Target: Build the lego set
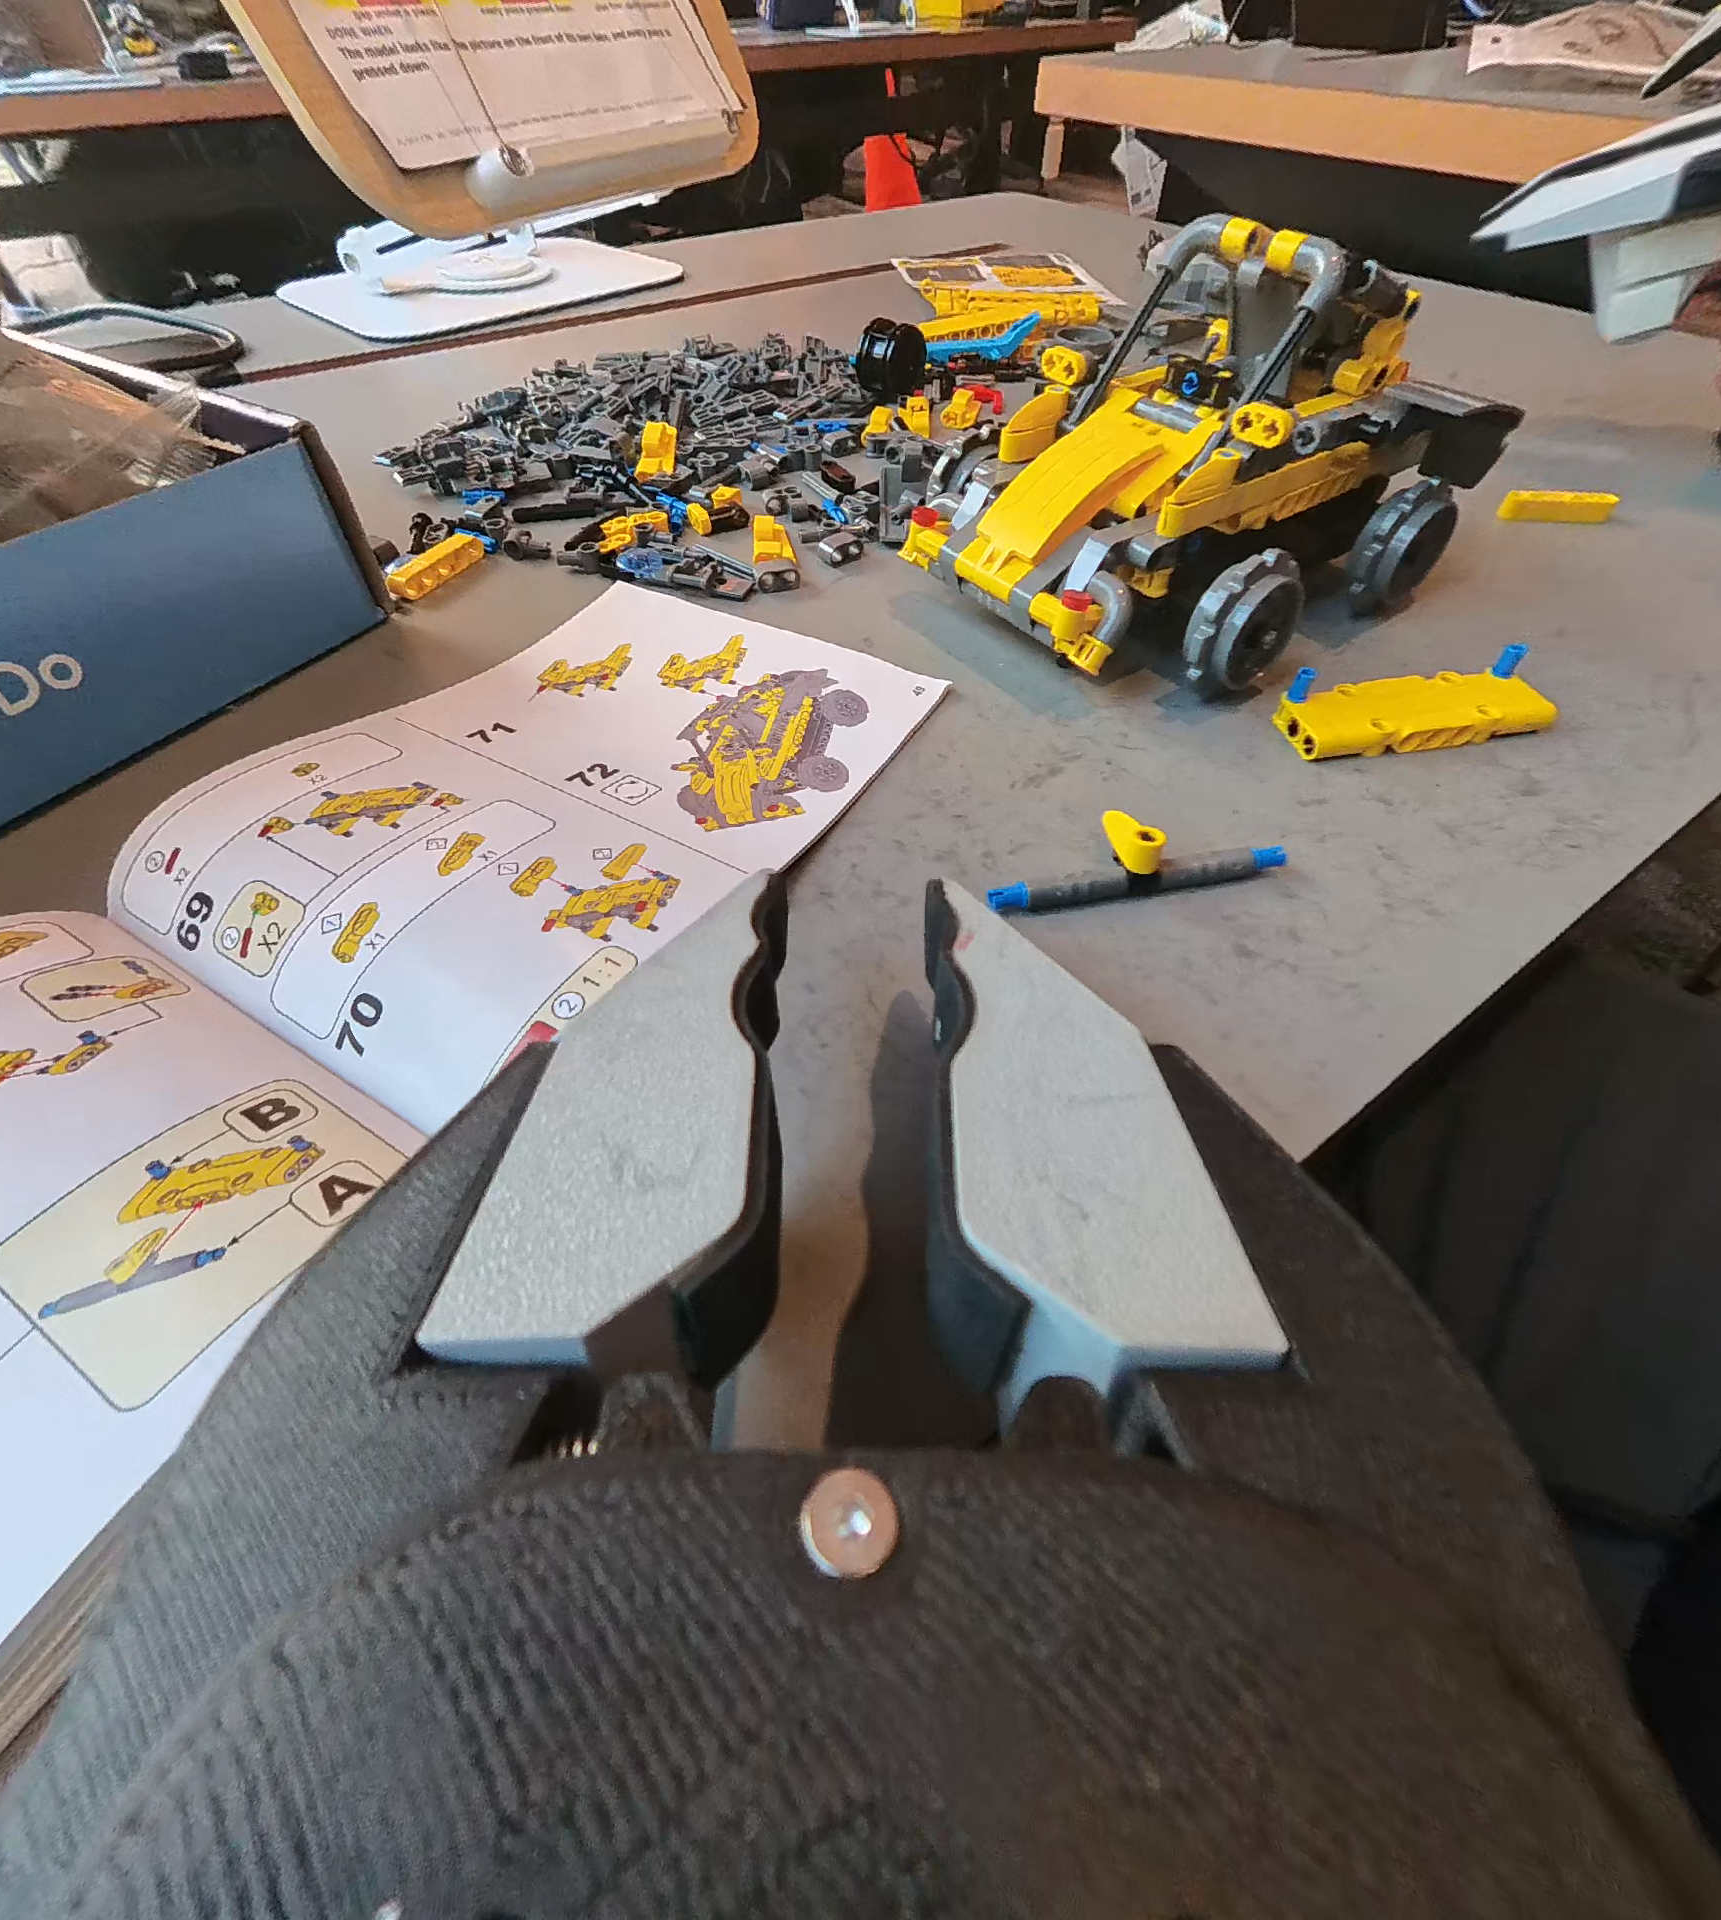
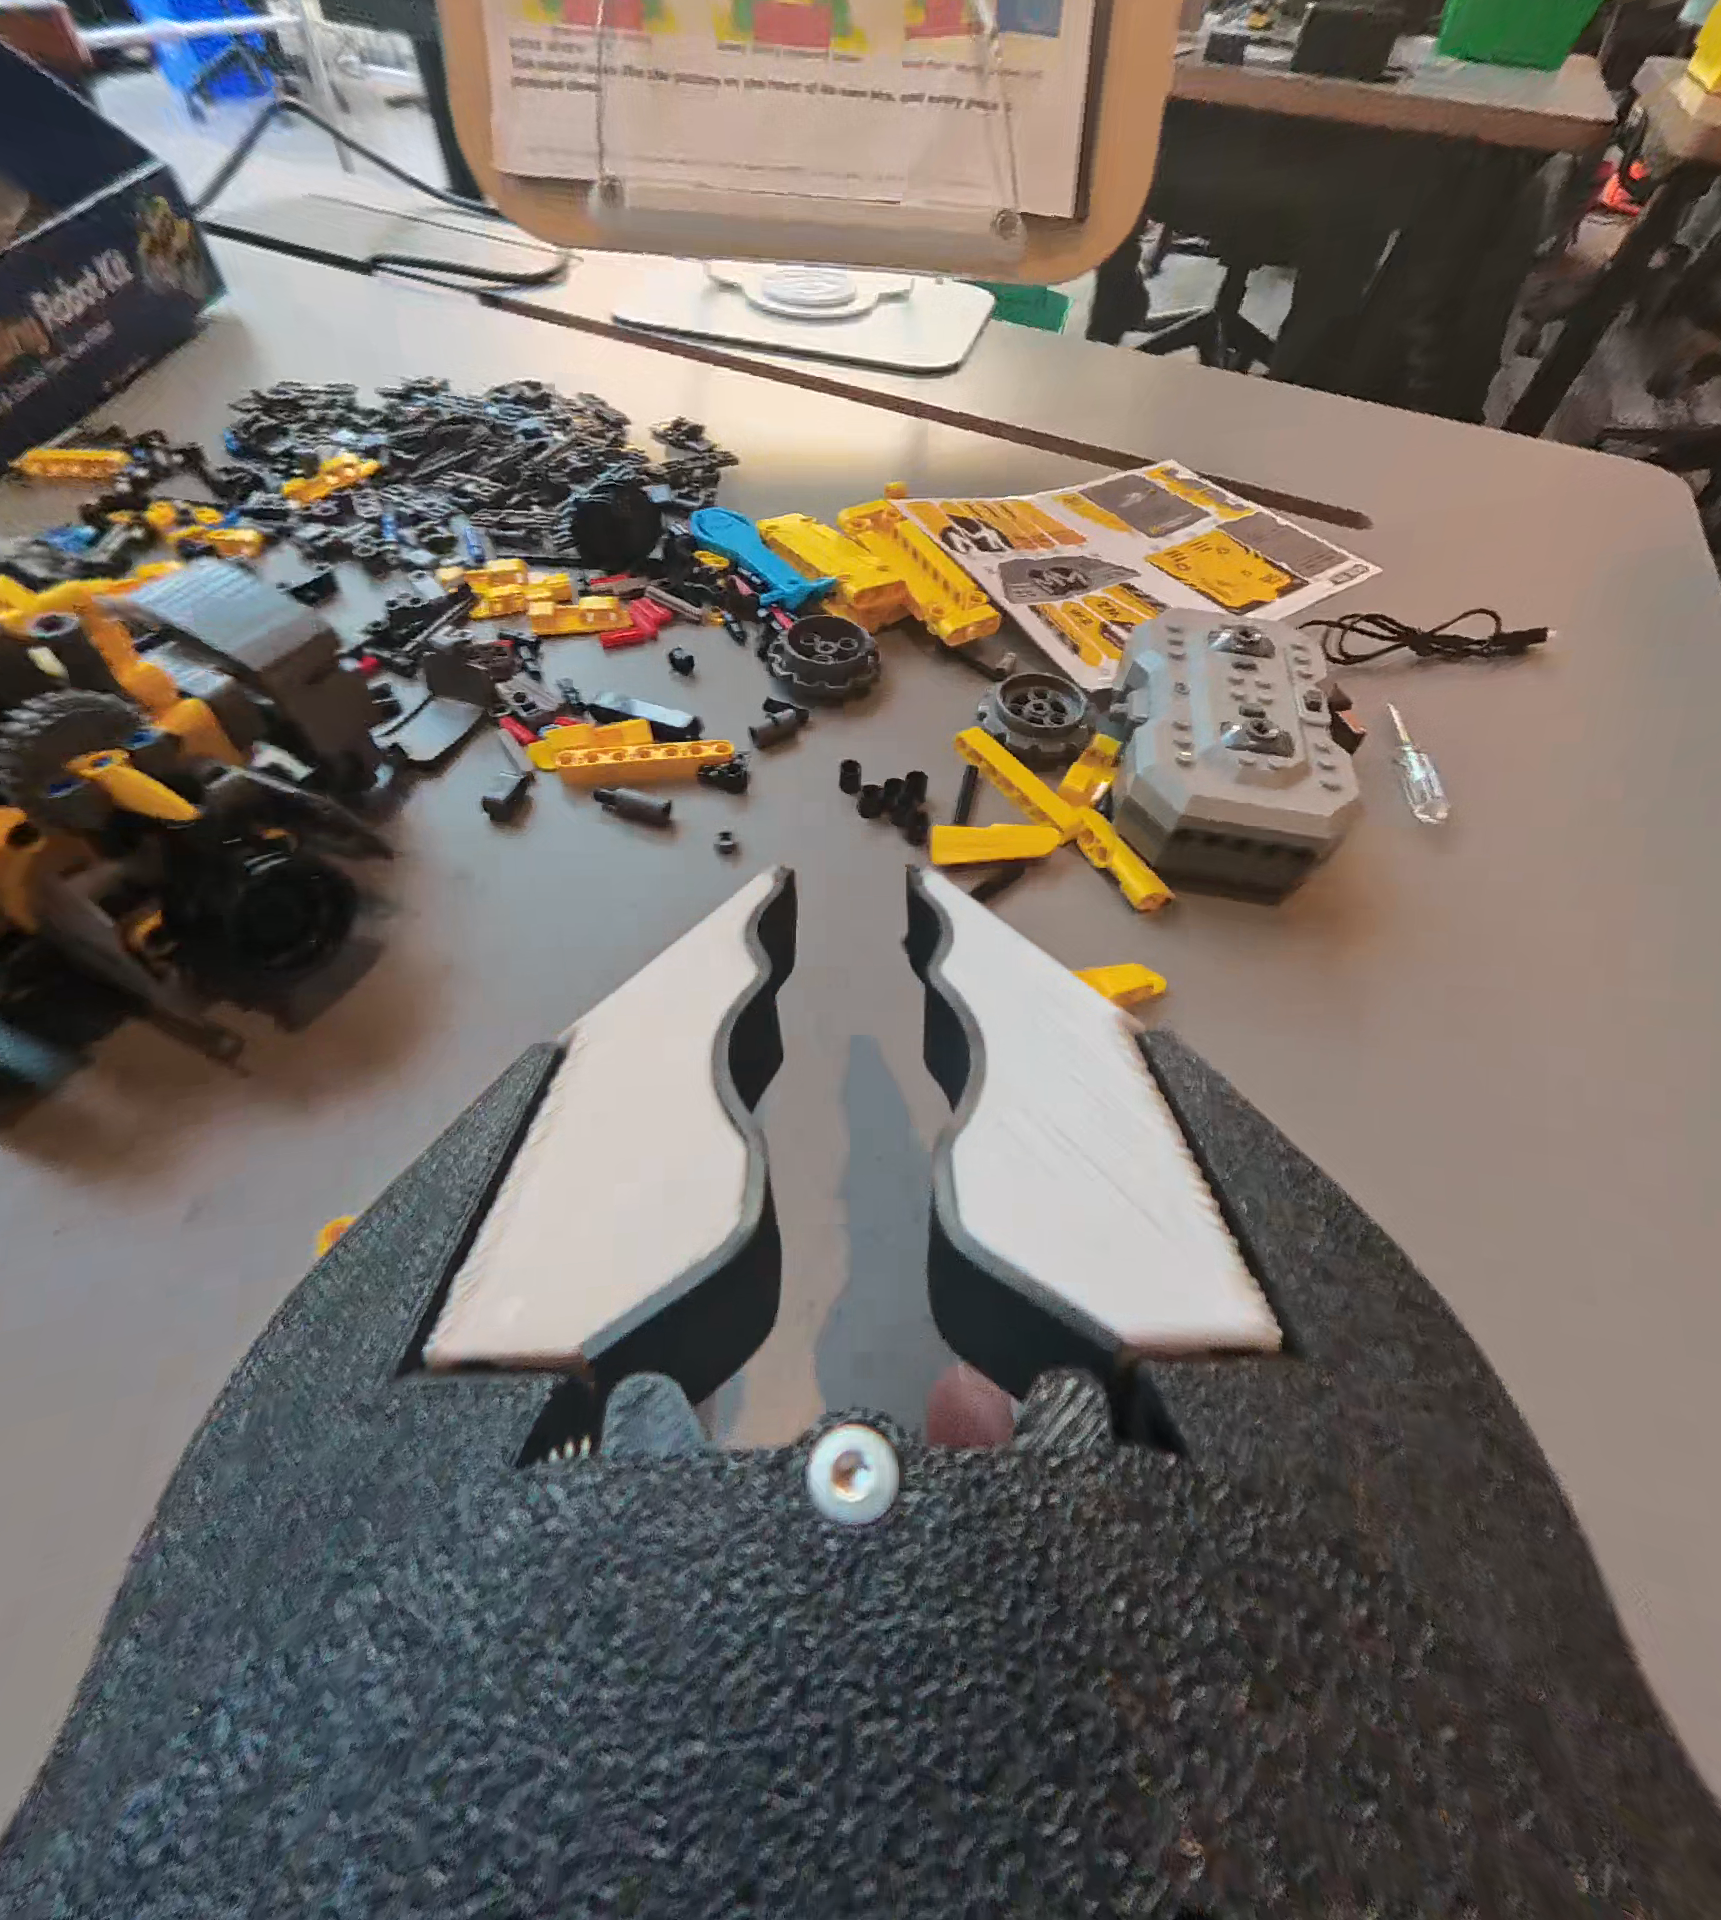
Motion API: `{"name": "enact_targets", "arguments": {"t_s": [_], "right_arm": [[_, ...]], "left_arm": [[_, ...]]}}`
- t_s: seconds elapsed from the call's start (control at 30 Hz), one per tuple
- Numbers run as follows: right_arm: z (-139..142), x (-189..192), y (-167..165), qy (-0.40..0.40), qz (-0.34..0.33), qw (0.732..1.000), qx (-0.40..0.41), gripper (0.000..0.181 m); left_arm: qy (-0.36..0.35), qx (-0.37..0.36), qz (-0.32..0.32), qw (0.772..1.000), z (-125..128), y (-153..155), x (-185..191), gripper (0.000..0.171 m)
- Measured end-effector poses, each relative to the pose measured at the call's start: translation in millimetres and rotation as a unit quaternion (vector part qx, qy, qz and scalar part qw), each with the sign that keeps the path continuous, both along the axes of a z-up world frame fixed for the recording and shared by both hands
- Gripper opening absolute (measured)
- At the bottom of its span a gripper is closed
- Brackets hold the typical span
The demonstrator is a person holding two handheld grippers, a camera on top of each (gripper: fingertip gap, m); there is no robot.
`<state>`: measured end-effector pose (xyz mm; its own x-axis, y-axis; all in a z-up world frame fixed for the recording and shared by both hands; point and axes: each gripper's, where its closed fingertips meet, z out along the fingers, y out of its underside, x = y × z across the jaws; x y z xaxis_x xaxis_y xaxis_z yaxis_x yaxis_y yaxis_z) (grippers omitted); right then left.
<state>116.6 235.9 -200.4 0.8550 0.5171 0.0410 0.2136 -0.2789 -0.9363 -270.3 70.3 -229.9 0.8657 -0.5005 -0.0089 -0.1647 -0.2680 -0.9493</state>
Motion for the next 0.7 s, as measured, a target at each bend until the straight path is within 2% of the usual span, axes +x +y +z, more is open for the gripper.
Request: {"name": "enact_targets", "arguments": {"t_s": [0.13, 0.2, 0.27, 0.43, 0.6, 0.7], "right_arm": [[9.5, 7.1, 24.7, -0.023, -0.015, 0.999, 0.036, 0.024], [0.4, 6.0, 36.0, -0.053, -0.004, 0.999, 0.007, 0.02], [-8.8, -0.6, 47.6, -0.075, 0.025, 0.997, -0.025, 0.005], [-30.1, -12.8, 82.7, -0.143, 0.096, 0.976, -0.131, 0.018], [-55.3, -9.5, 106.6, -0.254, 0.129, 0.94, -0.187, 0.018], [-60.0, -15.0, 108.7, -0.256, 0.148, 0.933, -0.205, 0.011]], "left_arm": [[-0.005, -0.004, -0.003, 1.0, -0.4, 0.1, 0.3, 0.023], [-0.006, -0.004, -0.003, 1.0, -0.3, 0.0, 0.3, 0.023], [-0.006, -0.003, -0.003, 1.0, -0.2, 0.0, 0.2, 0.023], [-0.007, -0.003, -0.003, 1.0, 0.0, 0.0, 0.1, 0.022], [-0.01, -0.003, -0.003, 1.0, 0.2, 0.3, -0.5, 0.02], [-0.015, -0.004, -0.004, 1.0, 0.7, 0.3, -0.7, 0.02]]}}
